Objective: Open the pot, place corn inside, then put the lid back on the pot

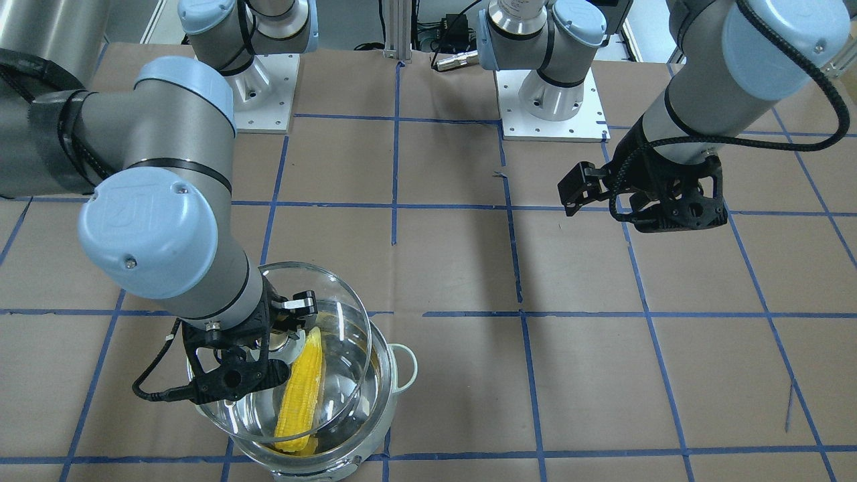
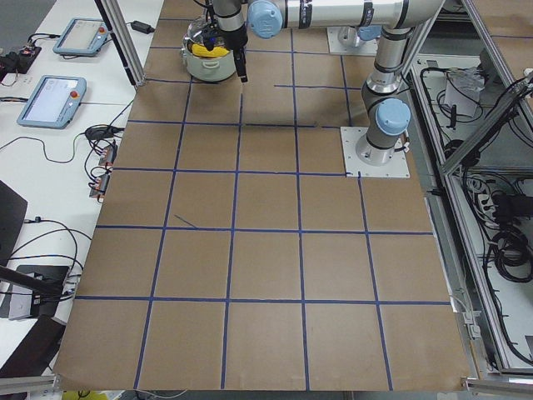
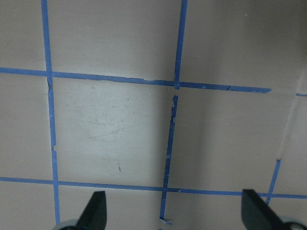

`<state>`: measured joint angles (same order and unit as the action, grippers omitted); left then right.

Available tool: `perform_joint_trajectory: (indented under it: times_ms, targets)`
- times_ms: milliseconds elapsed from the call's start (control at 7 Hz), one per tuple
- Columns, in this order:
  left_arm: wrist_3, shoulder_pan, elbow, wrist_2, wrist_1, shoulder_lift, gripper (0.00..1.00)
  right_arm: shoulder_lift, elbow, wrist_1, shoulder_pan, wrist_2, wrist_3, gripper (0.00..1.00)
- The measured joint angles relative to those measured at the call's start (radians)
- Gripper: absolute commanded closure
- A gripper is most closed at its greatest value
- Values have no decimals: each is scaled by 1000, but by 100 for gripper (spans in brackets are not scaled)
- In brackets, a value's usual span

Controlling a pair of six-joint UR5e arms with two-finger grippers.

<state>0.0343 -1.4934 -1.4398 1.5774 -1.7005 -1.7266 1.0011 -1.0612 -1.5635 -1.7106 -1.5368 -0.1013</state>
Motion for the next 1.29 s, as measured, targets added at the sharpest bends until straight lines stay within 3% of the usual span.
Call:
perform_joint_trajectory:
  times_ms: [1286]
  targets:
    - [1,1,0,5,82,-42,0,-53,4,-75,-20,-12,9,84]
